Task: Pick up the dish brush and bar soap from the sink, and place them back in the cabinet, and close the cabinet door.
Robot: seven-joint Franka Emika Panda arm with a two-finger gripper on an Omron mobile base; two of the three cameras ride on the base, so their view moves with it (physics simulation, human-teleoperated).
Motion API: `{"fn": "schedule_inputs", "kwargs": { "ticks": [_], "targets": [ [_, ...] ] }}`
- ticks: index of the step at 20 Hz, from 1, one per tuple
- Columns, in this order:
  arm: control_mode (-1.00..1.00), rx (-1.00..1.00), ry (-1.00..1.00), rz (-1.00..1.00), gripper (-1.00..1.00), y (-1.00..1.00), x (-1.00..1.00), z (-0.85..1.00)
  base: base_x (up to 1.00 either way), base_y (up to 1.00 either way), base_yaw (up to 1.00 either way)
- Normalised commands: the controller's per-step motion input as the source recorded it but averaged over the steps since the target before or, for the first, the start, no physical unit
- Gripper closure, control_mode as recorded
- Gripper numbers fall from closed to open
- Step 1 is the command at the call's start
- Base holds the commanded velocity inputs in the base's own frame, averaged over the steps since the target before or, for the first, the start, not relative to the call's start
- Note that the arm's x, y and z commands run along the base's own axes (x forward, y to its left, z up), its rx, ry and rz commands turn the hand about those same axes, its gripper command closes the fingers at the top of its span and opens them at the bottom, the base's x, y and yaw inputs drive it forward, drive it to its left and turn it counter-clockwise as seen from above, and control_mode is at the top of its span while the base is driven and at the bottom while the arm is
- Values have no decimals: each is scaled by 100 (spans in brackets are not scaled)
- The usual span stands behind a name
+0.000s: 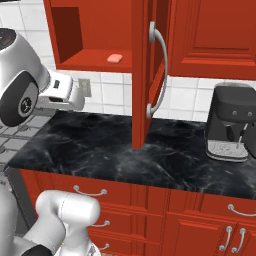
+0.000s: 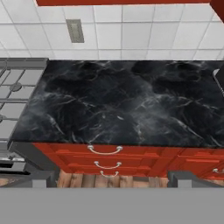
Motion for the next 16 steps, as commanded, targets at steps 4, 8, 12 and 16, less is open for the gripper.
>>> {"fn": "schedule_inputs", "kwargs": {
  "ticks": [4,8,12,16],
  "targets": [
    [100,0,0,0,-100,0,0,0,-34,20,0],
    [100,0,0,0,-100,0,0,0,-54,43,0],
    [100,0,0,0,-100,0,0,0,-53,63,0],
    [100,0,0,0,-100,0,0,0,-51,77,0]
  ]
}}
